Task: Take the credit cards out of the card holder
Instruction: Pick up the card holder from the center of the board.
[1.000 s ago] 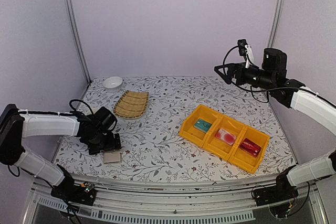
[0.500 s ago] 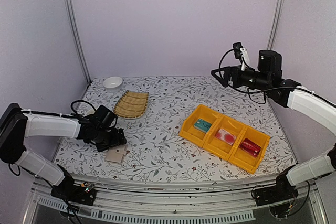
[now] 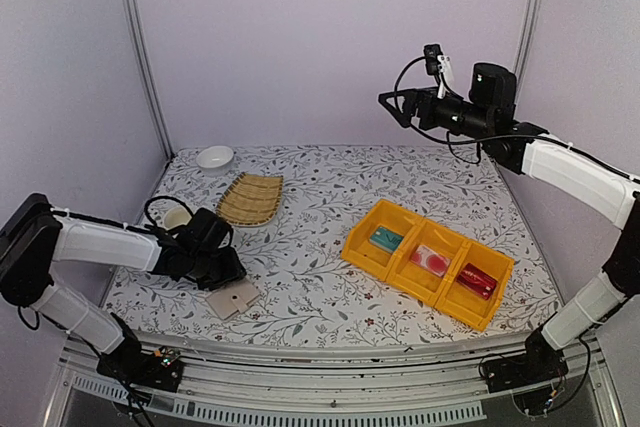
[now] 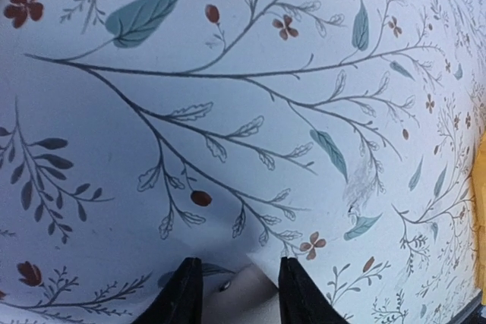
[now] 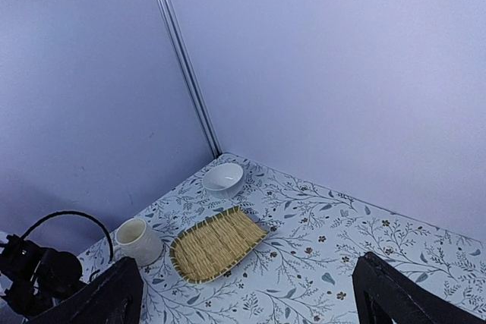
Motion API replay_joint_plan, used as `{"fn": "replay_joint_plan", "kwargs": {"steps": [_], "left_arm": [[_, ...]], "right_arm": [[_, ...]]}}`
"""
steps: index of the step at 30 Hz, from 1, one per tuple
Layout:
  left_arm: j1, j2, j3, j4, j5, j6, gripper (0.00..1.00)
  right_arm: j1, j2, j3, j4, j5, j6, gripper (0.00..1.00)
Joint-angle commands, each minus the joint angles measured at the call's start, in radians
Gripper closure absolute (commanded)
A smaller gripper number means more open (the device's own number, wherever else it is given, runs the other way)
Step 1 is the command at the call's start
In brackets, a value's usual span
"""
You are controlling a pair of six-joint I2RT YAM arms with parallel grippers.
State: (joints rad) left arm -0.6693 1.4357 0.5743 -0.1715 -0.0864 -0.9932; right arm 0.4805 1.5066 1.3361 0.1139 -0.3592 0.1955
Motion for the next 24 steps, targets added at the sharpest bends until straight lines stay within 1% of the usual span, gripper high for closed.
{"fn": "replay_joint_plan", "kwargs": {"steps": [1,5,8,12,17,21,24], "left_arm": [[-0.038,0.047,-0.024,0.012,0.068,-0.016,0.71],[-0.053,0.048,-0.022,0.013,0.056,-0.018,0.94],[-0.063,0.030,-0.030,0.031,0.048,-0.024,1.00],[-0.079,0.019,-0.048,0.137,0.046,0.002,1.00],[-0.097,0.027,-0.053,0.246,0.034,0.059,1.00],[-0.099,-0.014,-0.081,0.293,0.006,0.086,1.00],[-0.098,-0.051,-0.102,0.337,-0.005,0.109,1.00]], "right_arm": [[0.029,-0.018,-0.014,0.063,-0.009,0.020,0.01],[0.035,-0.048,-0.058,0.062,0.056,-0.023,0.01],[0.036,-0.043,-0.041,0.055,0.051,-0.038,0.01],[0.045,-0.055,-0.054,0.063,0.010,-0.016,0.01],[0.069,-0.094,-0.147,0.064,-0.017,0.040,0.01],[0.092,-0.124,-0.222,0.063,-0.001,0.083,0.01],[0.107,-0.128,-0.248,0.057,0.018,0.105,0.01]]}}
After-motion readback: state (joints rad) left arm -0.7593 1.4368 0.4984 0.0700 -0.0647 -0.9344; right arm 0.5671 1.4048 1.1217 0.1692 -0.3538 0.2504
